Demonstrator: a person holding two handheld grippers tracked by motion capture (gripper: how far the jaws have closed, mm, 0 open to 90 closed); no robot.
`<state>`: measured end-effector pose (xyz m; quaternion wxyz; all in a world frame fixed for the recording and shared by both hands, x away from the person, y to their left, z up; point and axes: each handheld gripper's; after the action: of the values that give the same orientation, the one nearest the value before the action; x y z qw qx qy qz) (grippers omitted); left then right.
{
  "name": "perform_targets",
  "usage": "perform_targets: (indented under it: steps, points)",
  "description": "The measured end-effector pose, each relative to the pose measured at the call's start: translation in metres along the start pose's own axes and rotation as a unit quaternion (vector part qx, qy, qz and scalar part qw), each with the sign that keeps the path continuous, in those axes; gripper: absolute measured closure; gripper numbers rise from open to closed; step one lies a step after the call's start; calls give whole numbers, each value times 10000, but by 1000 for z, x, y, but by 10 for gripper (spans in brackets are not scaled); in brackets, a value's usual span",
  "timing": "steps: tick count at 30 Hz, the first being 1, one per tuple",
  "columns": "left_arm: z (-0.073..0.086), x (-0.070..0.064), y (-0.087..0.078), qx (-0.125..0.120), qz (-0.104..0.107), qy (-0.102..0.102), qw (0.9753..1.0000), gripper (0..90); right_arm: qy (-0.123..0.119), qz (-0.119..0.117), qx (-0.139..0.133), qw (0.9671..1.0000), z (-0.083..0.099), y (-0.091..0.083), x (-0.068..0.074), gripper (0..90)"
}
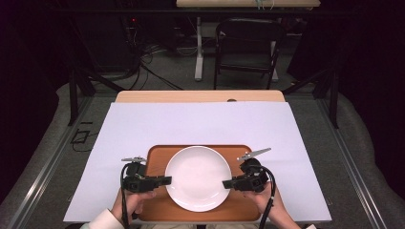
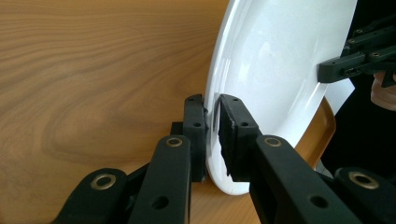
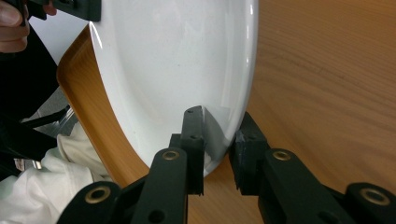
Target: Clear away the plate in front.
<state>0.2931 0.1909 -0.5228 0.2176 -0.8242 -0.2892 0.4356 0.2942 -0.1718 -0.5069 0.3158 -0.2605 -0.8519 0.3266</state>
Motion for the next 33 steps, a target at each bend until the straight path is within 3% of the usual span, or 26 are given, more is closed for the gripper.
perform_targets:
  steps: [5, 15, 28, 33]
  points:
    - [1, 0, 4, 116, -116, 30, 9999, 802, -23, 85, 103, 9999, 0, 5, 0, 741]
    - [3, -4, 12, 315, -435, 326, 9980, 750, -64, 200, 410, 9989, 1, 13, 0, 682]
    - [4, -3, 15, 519, -550, 372, 9964, 721, -113, 267, 713, 9970, 2, 21, 1, 622]
    - [5, -3, 17, 660, -611, 405, 9951, 704, -270, 311, 859, 9955, 2, 25, 4, 569]
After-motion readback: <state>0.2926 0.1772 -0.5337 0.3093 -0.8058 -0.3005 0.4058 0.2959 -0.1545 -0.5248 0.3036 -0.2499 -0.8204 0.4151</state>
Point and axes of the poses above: each handheld gripper's, and its own axes: y roughly forward along the jaws, z roughly out of its underside, x roughly to its left, and after that the axes turned 3 degrees about -y, right-handed
